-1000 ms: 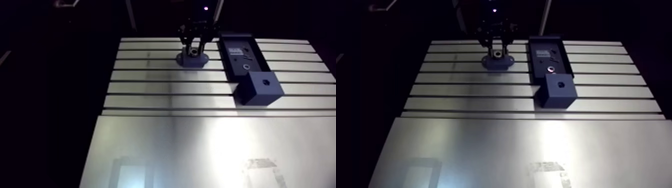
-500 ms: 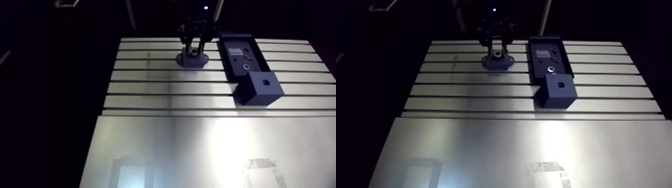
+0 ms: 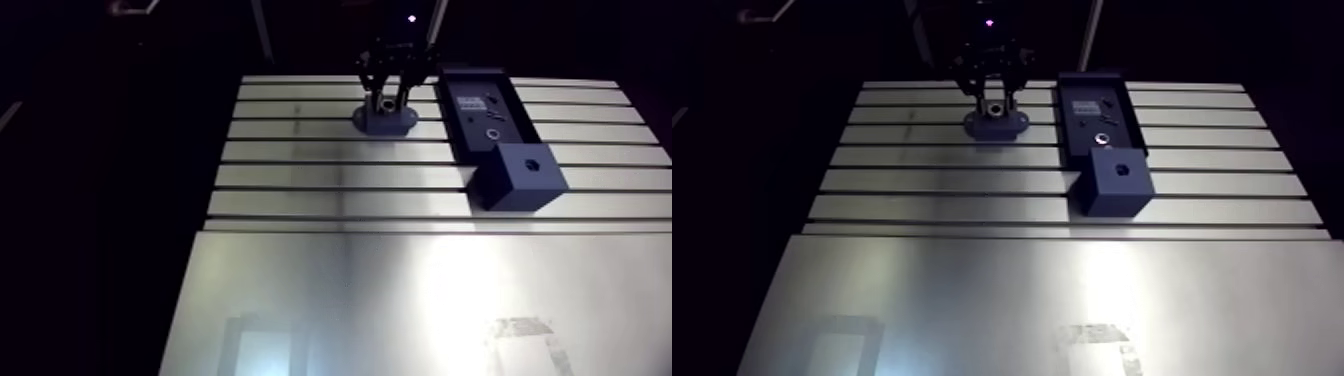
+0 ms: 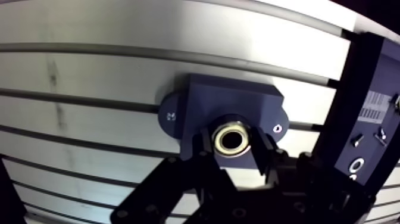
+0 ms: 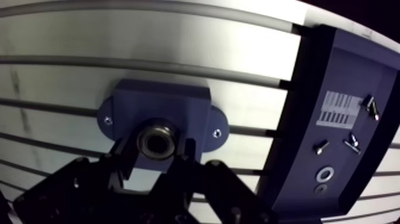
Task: Pick up the bearing and press it into the housing until flush.
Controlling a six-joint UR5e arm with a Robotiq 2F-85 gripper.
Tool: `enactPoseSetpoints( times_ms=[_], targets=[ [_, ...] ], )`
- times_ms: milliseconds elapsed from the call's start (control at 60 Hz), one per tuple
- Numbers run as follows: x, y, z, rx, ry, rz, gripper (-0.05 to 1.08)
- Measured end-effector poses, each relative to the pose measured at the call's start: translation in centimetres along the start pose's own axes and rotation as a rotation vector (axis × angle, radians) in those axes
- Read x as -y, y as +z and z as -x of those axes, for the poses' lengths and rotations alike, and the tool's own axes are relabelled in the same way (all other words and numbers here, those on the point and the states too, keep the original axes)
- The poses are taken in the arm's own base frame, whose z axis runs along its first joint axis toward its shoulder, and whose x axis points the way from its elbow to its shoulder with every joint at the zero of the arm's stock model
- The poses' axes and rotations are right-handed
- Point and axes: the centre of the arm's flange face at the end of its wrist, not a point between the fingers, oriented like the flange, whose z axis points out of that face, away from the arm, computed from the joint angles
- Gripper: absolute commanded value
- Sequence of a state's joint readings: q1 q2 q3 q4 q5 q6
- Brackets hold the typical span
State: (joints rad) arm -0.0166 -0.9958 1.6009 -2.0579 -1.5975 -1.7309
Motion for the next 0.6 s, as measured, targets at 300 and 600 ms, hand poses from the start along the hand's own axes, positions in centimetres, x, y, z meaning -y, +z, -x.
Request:
enactPoseSetpoints(
  times_ms=[300,600],
  targets=[
    [0.00,0.09,0.02,0.001,0.001,-0.001,0.73],
    [0.09,0.09,0.01,0.001,0.001,0.000,0.00]
  ],
)
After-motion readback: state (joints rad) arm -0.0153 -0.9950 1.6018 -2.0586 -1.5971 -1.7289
